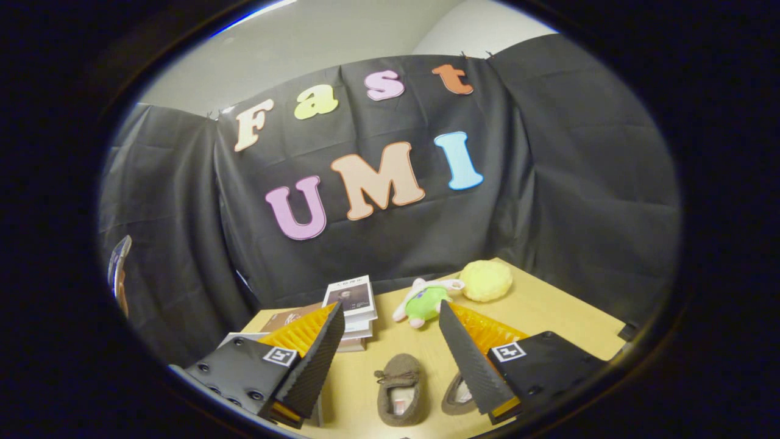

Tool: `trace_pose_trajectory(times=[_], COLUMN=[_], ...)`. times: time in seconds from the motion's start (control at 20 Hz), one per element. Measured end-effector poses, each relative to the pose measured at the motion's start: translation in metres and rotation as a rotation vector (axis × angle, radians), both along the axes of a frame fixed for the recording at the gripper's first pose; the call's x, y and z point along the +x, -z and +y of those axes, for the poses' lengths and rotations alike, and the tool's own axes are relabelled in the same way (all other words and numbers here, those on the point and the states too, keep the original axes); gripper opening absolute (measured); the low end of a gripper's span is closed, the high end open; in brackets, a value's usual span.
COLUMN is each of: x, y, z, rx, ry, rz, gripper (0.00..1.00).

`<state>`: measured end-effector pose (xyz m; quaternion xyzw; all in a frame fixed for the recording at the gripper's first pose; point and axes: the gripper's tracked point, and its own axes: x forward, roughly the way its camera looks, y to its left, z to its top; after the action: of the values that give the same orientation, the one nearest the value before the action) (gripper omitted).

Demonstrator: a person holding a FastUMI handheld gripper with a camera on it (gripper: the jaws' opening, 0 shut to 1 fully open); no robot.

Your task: Open the storage box then place both shoes into the box .Put the left shoe in first, then the right shoe, with the right side of both shoes facing outward in a uniform manner.

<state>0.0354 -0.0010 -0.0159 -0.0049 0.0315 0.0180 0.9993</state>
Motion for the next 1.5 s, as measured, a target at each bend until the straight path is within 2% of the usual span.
trace_pose_trajectory(times=[0.55,0.75,0.95,1.25,1.5], x=[0.002,-0.002,-0.008,-0.02,-0.035], y=[0.016,0.033,0.056,0.105,0.157], z=[0.014,0.03,0.05,0.098,0.12], rx=[0.026,0.067,0.185,0.43,0.64], ry=[-0.03,-0.074,-0.115,-0.194,-0.197], rz=[0.044,0.098,0.188,0.367,0.526], gripper=[1.0,1.0,1.0,1.0,1.0])
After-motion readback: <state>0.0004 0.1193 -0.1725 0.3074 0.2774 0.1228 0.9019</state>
